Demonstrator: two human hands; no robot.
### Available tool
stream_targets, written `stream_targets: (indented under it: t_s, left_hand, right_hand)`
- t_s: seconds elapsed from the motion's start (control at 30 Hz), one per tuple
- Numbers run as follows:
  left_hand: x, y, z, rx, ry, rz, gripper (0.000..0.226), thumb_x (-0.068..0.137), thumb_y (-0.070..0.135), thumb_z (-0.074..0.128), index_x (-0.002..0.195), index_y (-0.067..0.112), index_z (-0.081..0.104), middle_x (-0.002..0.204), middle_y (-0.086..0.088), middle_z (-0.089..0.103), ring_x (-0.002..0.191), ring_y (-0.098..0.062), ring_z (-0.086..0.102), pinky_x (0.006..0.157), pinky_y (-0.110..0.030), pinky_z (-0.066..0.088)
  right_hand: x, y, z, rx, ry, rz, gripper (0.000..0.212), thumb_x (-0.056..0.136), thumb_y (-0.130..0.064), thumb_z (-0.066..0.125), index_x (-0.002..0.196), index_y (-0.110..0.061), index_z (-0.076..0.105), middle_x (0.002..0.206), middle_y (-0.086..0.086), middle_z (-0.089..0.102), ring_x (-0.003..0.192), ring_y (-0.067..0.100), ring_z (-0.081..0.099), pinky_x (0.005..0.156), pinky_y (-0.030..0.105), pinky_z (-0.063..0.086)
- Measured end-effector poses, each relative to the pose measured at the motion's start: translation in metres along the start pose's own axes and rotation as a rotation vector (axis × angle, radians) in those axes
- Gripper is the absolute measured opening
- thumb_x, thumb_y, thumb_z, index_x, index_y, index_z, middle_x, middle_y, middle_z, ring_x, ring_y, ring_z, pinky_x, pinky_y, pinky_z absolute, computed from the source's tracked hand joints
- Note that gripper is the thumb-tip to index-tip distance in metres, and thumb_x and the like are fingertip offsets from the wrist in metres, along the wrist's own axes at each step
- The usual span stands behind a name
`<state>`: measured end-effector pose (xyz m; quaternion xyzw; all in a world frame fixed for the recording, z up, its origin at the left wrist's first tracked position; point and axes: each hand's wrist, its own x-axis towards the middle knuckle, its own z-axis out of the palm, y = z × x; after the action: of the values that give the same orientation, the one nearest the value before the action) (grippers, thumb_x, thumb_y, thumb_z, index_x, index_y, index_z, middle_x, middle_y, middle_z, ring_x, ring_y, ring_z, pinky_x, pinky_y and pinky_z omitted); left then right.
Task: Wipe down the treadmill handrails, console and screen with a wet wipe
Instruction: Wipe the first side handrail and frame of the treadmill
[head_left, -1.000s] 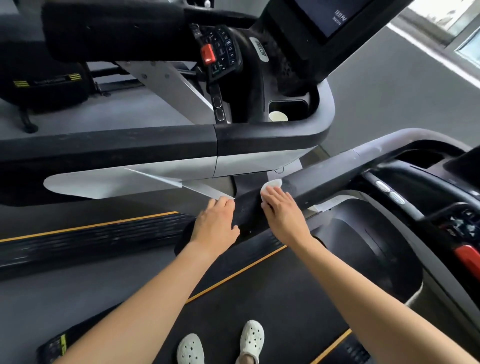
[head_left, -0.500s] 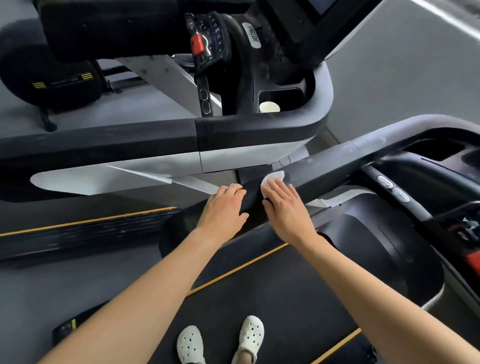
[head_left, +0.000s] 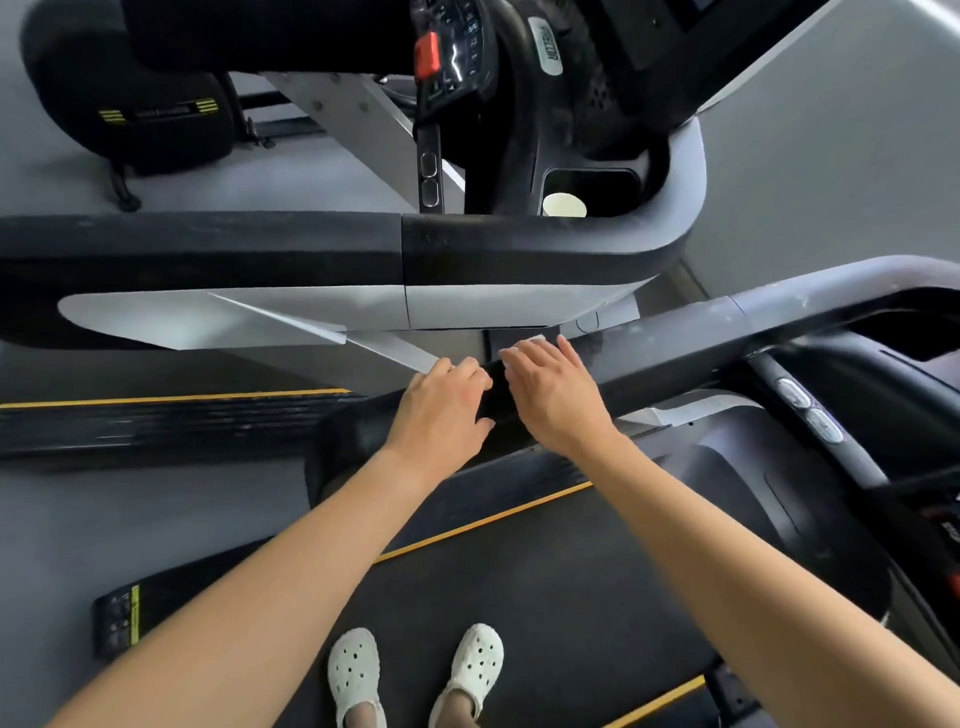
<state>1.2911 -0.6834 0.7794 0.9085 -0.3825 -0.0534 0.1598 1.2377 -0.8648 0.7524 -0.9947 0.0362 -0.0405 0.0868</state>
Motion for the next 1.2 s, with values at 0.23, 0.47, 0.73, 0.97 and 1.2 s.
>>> stream_targets:
  t_s: [0.23, 0.47, 0.73, 0.97, 1.2]
  left_hand:
    - [0.002, 0.0, -0.002, -0.012, 0.003, -0.017, 0.049, 0.094, 0.04, 0.072, 0.138, 0.021, 0.061, 0.137, 0.003, 0.06, 0.124, -0.02, 0.055, 0.104, -0.039, 0.048]
    - [0.004, 0.003, -0.002, 0.004, -0.006, -0.026, 0.048, 0.092, 0.041, 0.072, 0.134, 0.022, 0.063, 0.133, 0.004, 0.06, 0.119, -0.02, 0.054, 0.102, -0.04, 0.048]
    - [0.0, 0.004, 0.003, -0.02, -0.016, -0.042, 0.048, 0.093, 0.038, 0.072, 0.136, 0.019, 0.061, 0.136, 0.002, 0.059, 0.124, -0.021, 0.054, 0.105, -0.04, 0.047]
    - [-0.006, 0.01, 0.008, 0.03, 0.007, -0.049, 0.044, 0.093, 0.035, 0.068, 0.133, 0.018, 0.059, 0.131, 0.001, 0.059, 0.121, -0.021, 0.053, 0.103, -0.04, 0.046]
    - [-0.007, 0.013, 0.013, 0.051, -0.015, -0.068, 0.045, 0.096, 0.036, 0.065, 0.136, 0.018, 0.055, 0.138, 0.001, 0.055, 0.124, -0.021, 0.05, 0.106, -0.039, 0.044]
  right_hand:
    - [0.023, 0.037, -0.012, -0.028, -0.07, 0.276, 0.044, 0.108, -0.034, 0.028, 0.109, -0.022, 0.071, 0.114, -0.001, 0.071, 0.113, 0.026, 0.061, 0.117, 0.051, 0.03]
    - [0.011, 0.002, -0.002, 0.018, -0.018, 0.039, 0.039, 0.109, -0.033, 0.034, 0.118, -0.022, 0.069, 0.122, -0.002, 0.07, 0.121, 0.02, 0.06, 0.121, 0.047, 0.029]
    - [-0.002, 0.023, -0.004, 0.043, 0.192, 0.329, 0.029, 0.106, -0.024, 0.041, 0.113, -0.02, 0.07, 0.12, -0.005, 0.068, 0.122, 0.017, 0.055, 0.121, 0.046, 0.028]
    - [-0.017, 0.0, 0.003, 0.022, 0.138, 0.059, 0.033, 0.1, -0.018, 0.038, 0.124, -0.022, 0.061, 0.128, -0.007, 0.061, 0.128, 0.015, 0.052, 0.123, 0.045, 0.024]
    - [-0.028, 0.02, -0.001, 0.149, 0.289, 0.337, 0.031, 0.099, -0.005, 0.05, 0.124, -0.019, 0.062, 0.133, -0.005, 0.061, 0.136, 0.019, 0.046, 0.123, 0.05, 0.025]
